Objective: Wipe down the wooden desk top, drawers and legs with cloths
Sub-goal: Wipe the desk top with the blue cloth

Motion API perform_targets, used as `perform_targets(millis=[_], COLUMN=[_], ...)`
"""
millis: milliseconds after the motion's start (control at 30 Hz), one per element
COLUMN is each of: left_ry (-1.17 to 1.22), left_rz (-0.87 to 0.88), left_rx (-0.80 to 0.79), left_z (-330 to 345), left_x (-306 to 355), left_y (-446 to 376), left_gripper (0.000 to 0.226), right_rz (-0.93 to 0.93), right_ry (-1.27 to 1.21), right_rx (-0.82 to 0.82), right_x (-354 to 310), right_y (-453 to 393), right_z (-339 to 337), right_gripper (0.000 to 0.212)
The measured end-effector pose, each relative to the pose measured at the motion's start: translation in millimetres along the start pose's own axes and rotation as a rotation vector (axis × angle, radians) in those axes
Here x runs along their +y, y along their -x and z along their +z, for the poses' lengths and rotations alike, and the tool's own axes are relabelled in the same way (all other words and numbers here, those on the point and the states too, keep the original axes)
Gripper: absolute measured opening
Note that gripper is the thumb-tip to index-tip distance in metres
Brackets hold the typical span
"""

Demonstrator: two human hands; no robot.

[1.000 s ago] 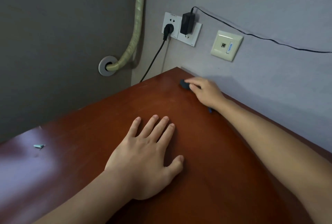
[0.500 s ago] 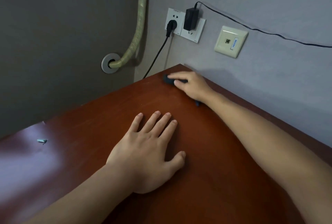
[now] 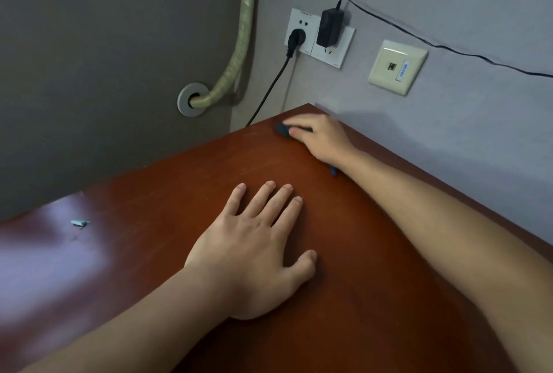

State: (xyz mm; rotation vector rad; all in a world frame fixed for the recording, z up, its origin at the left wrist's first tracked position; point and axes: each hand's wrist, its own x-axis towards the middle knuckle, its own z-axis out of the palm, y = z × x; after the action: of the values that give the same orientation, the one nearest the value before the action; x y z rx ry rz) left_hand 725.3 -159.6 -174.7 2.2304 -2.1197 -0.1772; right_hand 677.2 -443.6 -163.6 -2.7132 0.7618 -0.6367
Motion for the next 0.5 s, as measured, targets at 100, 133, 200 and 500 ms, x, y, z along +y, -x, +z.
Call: perform_targets(millis=[100, 133, 200, 500], left_ry=[0.001, 0.001, 0.013, 0.152], left_rz=[-0.001, 0.0, 0.003, 0.059], left_rx=[-0.003, -0.002, -0.001, 0.276], left_z=[1, 1, 0, -4], left_x=[-2, -2, -2, 0], left_y=[-1, -1, -1, 10], left_gripper=[0.083, 0.083, 0.083, 0.057], right_rz=[0.066, 0.065, 0.048, -0.139], right_ry=[0.023, 0.029, 0.033, -0.21], right_rx=[-0.051, -0.06, -0.049, -0.163], right_x=[-8, -11, -18, -52], right_y=[-53, -60, -57, 120], right_z=[18, 23, 26, -25], right_gripper=[0.03, 0.03, 0.028, 0.033])
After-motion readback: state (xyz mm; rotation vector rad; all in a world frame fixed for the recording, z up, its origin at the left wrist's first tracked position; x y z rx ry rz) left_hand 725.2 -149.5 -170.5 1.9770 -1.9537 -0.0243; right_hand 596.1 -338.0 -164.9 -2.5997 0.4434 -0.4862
